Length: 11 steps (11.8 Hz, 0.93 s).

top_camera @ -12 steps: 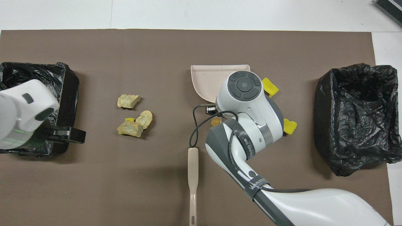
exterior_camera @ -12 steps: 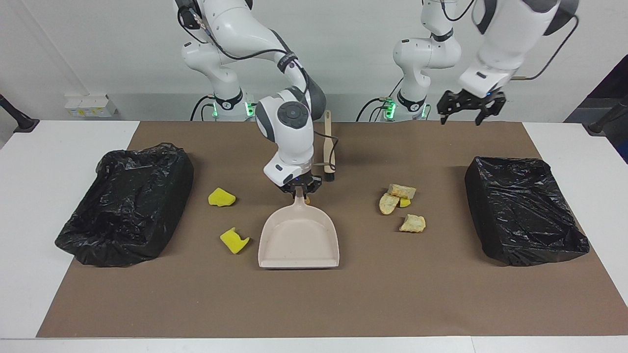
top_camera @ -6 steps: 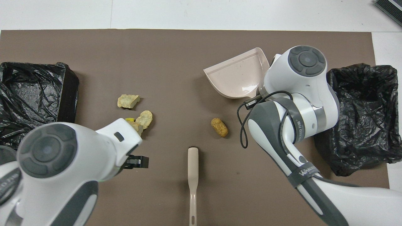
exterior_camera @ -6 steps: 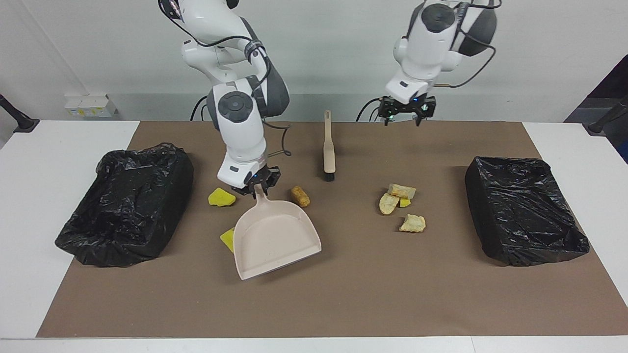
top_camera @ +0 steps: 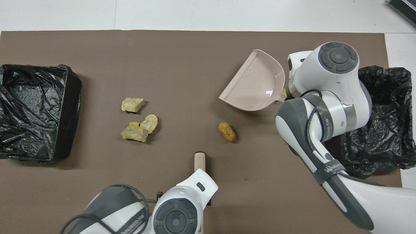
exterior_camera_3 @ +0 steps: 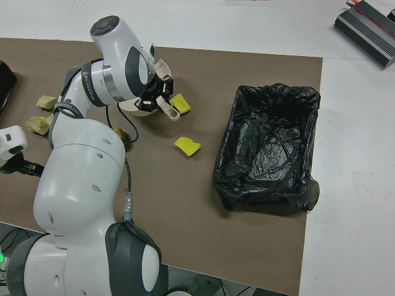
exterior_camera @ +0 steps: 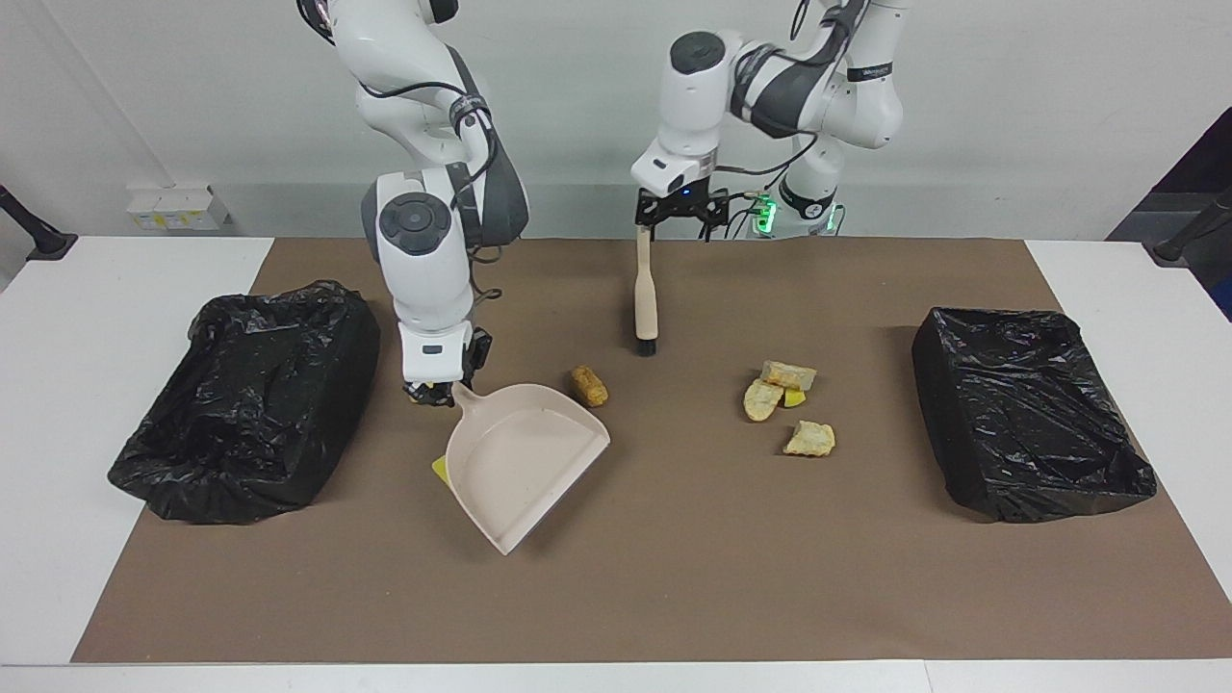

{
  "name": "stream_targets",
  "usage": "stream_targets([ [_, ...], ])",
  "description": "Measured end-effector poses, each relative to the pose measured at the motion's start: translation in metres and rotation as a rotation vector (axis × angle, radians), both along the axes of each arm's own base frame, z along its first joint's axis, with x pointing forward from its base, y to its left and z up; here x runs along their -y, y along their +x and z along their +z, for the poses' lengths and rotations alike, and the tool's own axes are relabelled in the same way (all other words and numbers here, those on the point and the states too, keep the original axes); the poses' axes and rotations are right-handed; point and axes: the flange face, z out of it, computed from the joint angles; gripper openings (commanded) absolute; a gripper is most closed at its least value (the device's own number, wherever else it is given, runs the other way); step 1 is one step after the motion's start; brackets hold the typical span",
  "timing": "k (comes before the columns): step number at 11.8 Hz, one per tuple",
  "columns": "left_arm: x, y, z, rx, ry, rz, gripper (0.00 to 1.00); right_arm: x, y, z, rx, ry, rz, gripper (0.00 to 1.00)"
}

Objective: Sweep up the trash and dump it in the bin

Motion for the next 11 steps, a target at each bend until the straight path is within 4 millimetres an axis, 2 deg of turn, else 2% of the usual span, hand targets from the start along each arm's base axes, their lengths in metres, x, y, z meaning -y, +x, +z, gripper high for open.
stream_targets([
  [2, 0.023, -0.017, -0.048, -0.018, 0.022, 0.000, 1.00, 0.015, 0.006, 0.006, 0.000, -0.017, 0.131, 0.00],
  [3, 0.027, -0.027, -0.066, -0.025, 0.033, -0.008, 1.00, 0.019, 0.009, 0.009, 0.003, -0.017, 0.160, 0.00],
  [4, 0.026, -0.032, -0.076, -0.027, 0.037, -0.013, 1.00, 0.021, 0.010, 0.008, 0.001, -0.019, 0.170, 0.00],
  [6, 0.022, -0.037, -0.081, -0.027, 0.039, -0.016, 1.00, 0.021, 0.010, 0.006, -0.003, -0.021, 0.174, 0.00],
  [9, 0.019, -0.039, -0.084, -0.027, 0.039, -0.018, 0.00, 0.021, 0.011, 0.004, -0.005, -0.021, 0.175, 0.00],
  [11, 0.023, -0.046, -0.084, -0.027, 0.040, -0.035, 0.00, 0.020, 0.011, 0.004, -0.006, -0.022, 0.176, 0.00],
])
